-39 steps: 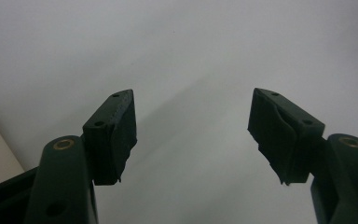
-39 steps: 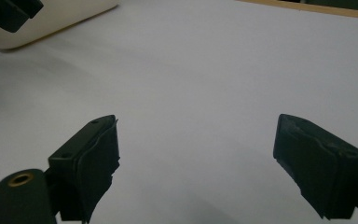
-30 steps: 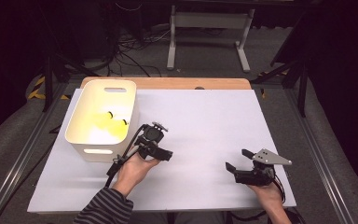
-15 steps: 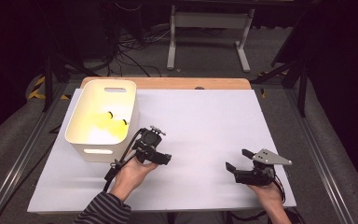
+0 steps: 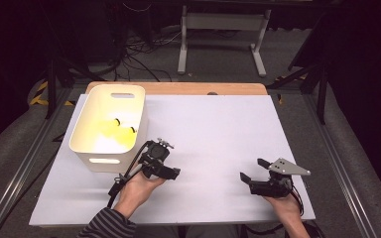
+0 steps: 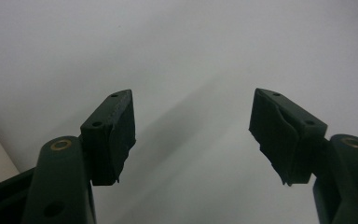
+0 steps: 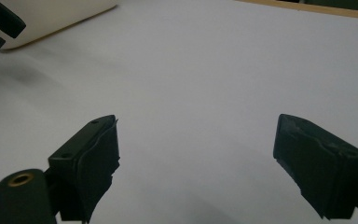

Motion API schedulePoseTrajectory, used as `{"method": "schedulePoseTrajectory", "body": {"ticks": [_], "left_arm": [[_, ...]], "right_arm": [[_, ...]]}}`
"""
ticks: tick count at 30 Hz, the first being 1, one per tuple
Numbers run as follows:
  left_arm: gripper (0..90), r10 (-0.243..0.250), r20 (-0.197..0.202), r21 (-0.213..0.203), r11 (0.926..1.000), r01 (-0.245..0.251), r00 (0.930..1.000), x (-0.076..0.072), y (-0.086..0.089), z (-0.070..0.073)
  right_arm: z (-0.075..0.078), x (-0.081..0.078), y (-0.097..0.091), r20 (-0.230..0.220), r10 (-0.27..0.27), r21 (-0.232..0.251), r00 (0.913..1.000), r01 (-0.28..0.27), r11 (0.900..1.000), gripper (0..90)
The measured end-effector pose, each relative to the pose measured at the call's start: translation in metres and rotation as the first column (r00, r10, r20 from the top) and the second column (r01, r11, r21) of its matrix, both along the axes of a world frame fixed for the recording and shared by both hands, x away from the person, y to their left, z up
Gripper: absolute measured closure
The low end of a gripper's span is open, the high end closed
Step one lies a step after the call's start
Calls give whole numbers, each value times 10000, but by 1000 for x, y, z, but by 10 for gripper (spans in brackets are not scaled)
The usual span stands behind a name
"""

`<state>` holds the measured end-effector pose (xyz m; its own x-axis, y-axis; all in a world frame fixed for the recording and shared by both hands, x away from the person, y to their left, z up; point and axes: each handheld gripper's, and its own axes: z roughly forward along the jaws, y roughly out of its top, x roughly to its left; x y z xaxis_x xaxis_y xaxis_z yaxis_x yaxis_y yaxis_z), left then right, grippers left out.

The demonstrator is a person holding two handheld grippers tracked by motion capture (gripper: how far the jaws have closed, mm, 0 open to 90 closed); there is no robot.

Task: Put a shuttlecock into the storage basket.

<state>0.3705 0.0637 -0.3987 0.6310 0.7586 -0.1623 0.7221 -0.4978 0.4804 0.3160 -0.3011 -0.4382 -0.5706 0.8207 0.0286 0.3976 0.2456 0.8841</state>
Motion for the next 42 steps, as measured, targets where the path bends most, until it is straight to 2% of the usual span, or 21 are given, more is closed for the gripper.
{"method": "schedulePoseTrajectory", "body": {"ticks": [6, 17, 42], "left_arm": [[321, 50, -91, -4, 10000, -50, 9999, -3, 3, -1], [323, -123, 33, -21, 9999, 123, 9999, -9, 9, -3], [325, -18, 473, -53, 10000, 20, 9989, -28, 29, -3]], "right_arm": [[0, 0, 0, -19, -10, 8, 10000, 10, 10000, 145], [0, 0, 0, -24, -10, 1, 10000, 10, 10000, 145], [0, 0, 1, -63, -10, -20, 10000, 10, 10000, 143]]}}
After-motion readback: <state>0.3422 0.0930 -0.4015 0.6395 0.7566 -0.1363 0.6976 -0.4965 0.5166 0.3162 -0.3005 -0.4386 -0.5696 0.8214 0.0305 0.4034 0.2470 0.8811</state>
